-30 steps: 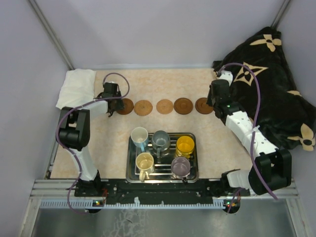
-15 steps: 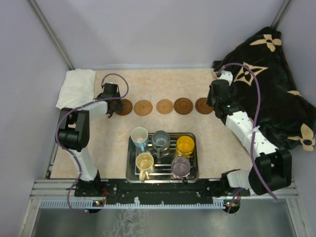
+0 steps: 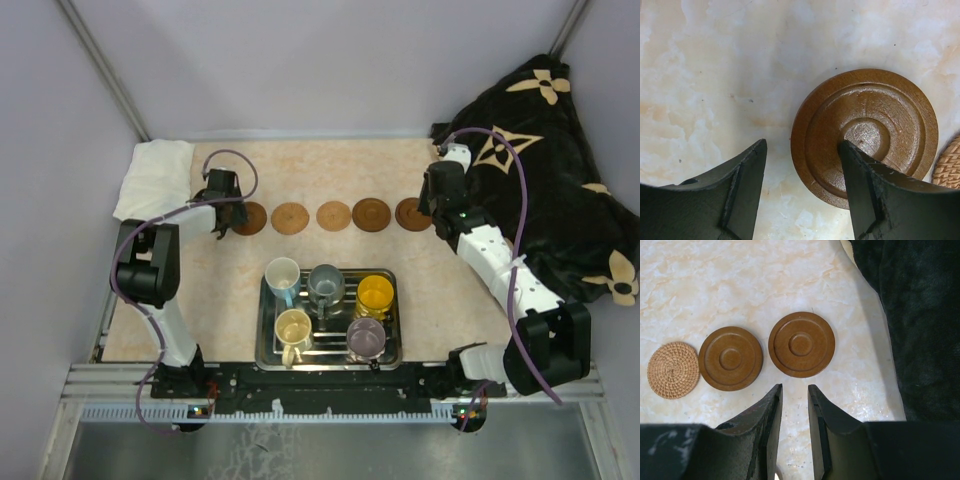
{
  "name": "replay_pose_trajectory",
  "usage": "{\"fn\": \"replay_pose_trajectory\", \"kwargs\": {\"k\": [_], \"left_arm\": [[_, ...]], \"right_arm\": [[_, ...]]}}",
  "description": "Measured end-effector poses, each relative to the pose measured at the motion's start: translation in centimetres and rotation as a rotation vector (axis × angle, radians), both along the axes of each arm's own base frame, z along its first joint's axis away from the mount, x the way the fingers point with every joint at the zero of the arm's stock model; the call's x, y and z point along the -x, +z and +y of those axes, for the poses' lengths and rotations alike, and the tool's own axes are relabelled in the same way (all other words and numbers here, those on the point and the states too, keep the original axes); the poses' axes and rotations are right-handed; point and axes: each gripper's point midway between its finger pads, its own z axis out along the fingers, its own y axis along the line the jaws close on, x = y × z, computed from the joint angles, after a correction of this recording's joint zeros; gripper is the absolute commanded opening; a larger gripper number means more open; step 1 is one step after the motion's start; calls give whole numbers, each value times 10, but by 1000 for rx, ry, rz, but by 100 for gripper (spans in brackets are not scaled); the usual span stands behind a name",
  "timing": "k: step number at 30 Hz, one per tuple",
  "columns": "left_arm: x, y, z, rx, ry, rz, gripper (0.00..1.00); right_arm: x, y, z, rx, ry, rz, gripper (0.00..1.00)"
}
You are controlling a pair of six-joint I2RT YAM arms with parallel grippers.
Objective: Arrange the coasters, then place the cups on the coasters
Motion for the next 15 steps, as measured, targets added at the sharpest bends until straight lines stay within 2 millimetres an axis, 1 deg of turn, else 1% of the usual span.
{"fn": "replay_pose_trajectory", "kwargs": {"k": [7,8,9,11,15], "left_arm": [[-1,1,-2,10,-12,-3,74],[-2,2,-4,16,-19,-7,83],[-3,4,-5,22,-25,-14,98],[-6,10,-8,31,-46,-32,100],[-15,33,-15,56,-75,-100,100]], "right_arm": [[0,0,0,0,0,0,29],[0,0,0,0,0,0,29],[0,0,0,0,0,0,29],[0,0,1,0,5,0,28],[-1,-2,8,-4,50,10,24]]}}
